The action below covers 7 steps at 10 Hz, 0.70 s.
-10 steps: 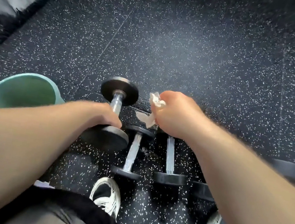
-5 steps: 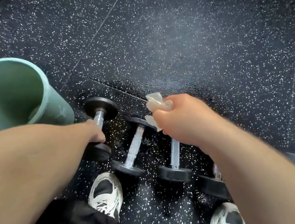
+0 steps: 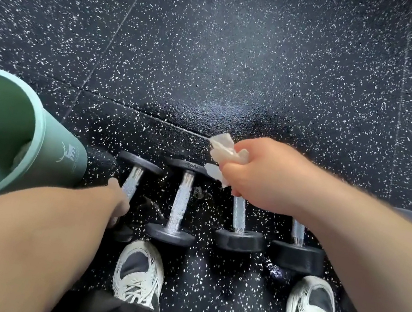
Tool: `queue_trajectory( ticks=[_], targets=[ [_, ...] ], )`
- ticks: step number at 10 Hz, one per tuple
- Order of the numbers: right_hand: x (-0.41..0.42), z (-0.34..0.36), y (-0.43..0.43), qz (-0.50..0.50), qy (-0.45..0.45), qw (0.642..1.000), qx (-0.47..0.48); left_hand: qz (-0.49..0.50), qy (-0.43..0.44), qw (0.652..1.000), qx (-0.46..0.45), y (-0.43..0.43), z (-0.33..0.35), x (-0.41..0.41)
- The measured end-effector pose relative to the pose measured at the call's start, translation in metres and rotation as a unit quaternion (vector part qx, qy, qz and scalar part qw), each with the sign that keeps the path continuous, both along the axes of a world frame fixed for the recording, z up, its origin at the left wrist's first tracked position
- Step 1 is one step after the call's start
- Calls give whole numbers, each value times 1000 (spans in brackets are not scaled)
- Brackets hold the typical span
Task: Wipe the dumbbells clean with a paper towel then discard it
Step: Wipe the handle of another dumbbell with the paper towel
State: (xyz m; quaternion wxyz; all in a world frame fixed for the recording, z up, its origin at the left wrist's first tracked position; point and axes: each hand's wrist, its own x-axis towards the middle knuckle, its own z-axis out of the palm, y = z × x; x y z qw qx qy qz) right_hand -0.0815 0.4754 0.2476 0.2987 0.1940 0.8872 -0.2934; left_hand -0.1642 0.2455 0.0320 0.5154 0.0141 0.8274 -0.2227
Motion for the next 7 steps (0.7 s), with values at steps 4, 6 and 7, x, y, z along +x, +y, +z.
queue_trajectory(
  ticks=[4, 6, 7],
  targets=[
    [5, 2, 2, 24, -15, 1000, -5, 156, 42, 974, 159, 38, 0, -2],
    [5, 1, 4, 7, -29, 1000, -5, 197, -106, 948, 224, 57, -5, 15],
    [6, 2, 7, -8, -35, 999, 2, 230, -119, 932, 252, 66, -7, 13]
  ],
)
